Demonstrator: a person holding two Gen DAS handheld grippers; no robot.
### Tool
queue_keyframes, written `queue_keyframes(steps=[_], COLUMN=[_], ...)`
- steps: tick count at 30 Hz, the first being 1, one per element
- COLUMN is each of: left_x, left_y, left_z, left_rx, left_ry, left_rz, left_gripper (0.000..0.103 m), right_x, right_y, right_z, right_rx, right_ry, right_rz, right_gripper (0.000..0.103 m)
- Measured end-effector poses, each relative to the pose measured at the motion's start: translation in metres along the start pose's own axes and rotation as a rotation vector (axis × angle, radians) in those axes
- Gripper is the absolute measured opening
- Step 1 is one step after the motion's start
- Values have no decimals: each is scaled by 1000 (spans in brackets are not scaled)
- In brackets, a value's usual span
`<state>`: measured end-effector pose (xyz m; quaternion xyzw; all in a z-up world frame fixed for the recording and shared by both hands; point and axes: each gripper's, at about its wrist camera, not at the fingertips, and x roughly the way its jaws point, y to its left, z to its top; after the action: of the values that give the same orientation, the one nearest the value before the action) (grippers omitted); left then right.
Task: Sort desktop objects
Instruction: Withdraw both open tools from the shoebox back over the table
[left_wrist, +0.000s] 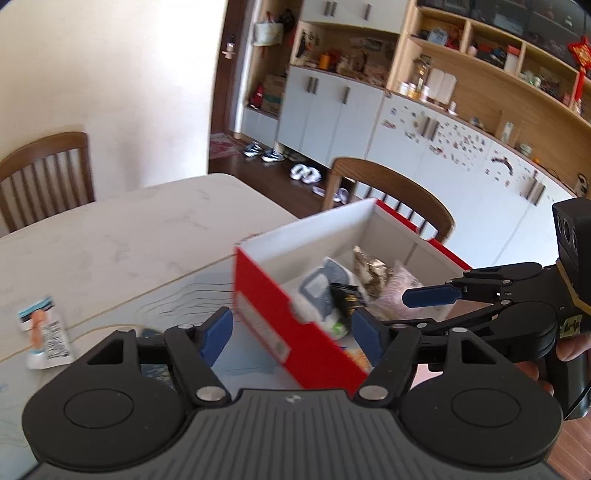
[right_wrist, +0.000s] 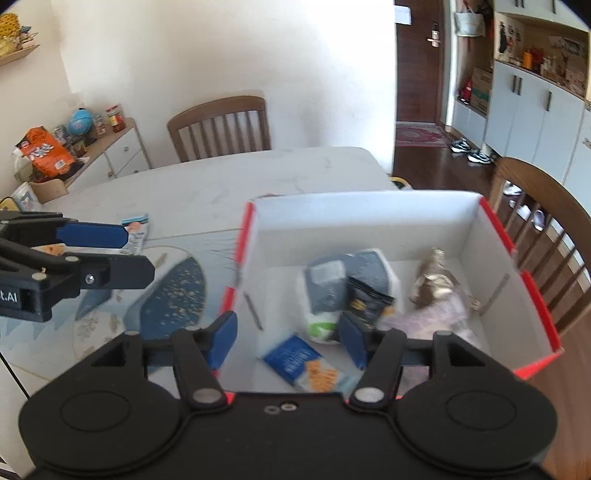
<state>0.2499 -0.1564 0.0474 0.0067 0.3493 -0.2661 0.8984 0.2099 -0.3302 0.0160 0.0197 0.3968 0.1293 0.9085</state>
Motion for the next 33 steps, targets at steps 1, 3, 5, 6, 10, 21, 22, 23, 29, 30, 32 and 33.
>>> queue_keyframes(steps=[1,3,5,6,10,21,22,23,29,30,32,33], left_x=[-4,-14,-22,-25,-41,-70,-72,-74,-82,-84,-86,-87], left_y=[4,17,31,37,64,118,122,126,152,157,166,170], left_z=[-1,-6,-11,-13,-24,-45,-46,-48,-60,-63,-68,-70], left_rx=[-7,-30,-55,-65,-107,-162,-159,-155,-176,-184,-196,-199], left_ry=[-6,-12,-12,-11,-16,-27,-26,-24,-23,-24,-23,-23], left_rz=[6,16,32,40,81,134,139,149,178,179,190,195], left_gripper=[77,78,78,78,80,84,84,84,85,85,85,85], right_x=[2,6,11,14,24,51,54,57,75,78,85,88], right_y=[6,17,29,35,60,121,126,130,156,161,169,173], right_z=[2,6,10,12,20,38,39,40,46,46,49,50], right_rx=[-7,-19,-28,-34,-54,-105,-107,-107,-120,-122,-124,-126], right_ry=[0,-1,-1,1,6,18,21,23,35,36,38,39], right_rz=[4,13,24,29,45,80,83,84,95,97,103,106], right_gripper=[62,65,66,66,67,71,71,71,73,73,73,73])
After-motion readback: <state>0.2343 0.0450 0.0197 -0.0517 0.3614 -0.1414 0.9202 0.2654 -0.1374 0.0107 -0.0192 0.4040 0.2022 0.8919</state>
